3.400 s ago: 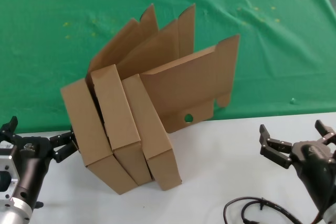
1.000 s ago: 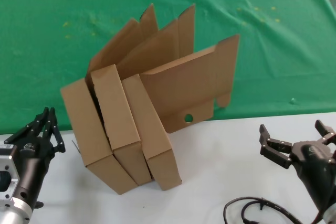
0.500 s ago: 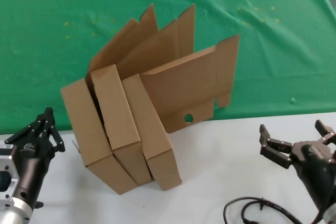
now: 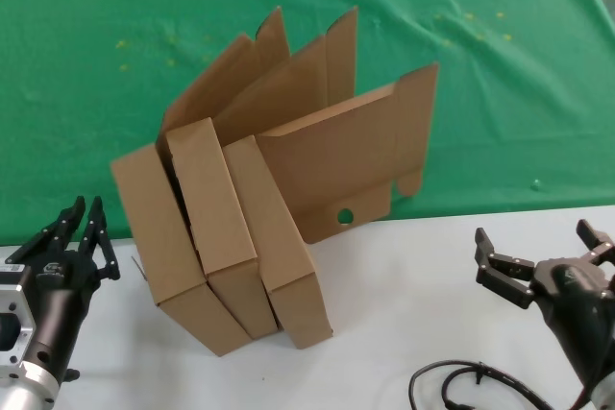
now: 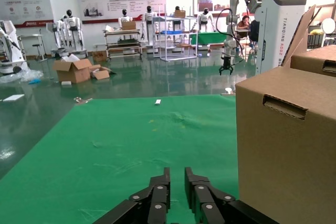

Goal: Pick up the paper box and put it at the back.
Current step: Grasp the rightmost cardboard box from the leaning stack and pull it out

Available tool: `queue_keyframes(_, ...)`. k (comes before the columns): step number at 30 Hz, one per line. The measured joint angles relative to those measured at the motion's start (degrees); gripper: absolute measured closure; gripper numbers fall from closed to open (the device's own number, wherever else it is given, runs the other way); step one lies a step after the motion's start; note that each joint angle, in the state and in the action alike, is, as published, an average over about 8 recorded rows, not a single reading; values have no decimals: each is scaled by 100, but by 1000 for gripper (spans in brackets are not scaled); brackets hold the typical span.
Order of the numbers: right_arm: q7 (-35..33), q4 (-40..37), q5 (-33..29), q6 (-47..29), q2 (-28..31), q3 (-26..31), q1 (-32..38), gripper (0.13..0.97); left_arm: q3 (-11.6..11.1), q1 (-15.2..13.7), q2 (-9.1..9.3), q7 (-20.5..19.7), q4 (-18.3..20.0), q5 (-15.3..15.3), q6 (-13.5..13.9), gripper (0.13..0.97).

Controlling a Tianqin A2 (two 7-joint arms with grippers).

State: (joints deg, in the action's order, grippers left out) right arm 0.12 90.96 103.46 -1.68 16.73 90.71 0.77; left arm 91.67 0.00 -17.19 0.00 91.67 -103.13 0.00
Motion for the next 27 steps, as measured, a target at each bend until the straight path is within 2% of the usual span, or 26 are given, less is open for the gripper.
queue_keyframes(8, -170, -169, 129, -393, -82, -310, 69, 129, 0, 0, 0, 0, 0, 0, 0, 844)
queue_keyframes(14, -854, -634, 411, -1213, -170, -757, 504, 129, 0, 0, 0, 0, 0, 1, 0, 750)
queue_keyframes(17, -1374, -991, 604, -1778, -149, -924, 918, 129, 0, 0, 0, 0, 0, 1, 0, 693)
queue_keyframes(21, -2194, -1587, 918, -2673, 25, -994, 1629, 129, 0, 0, 0, 0, 0, 1, 0, 693)
queue_keyframes(27, -3263, -2781, 1346, -4182, 592, -650, 2947, 129, 0, 0, 0, 0, 0, 1, 0, 534)
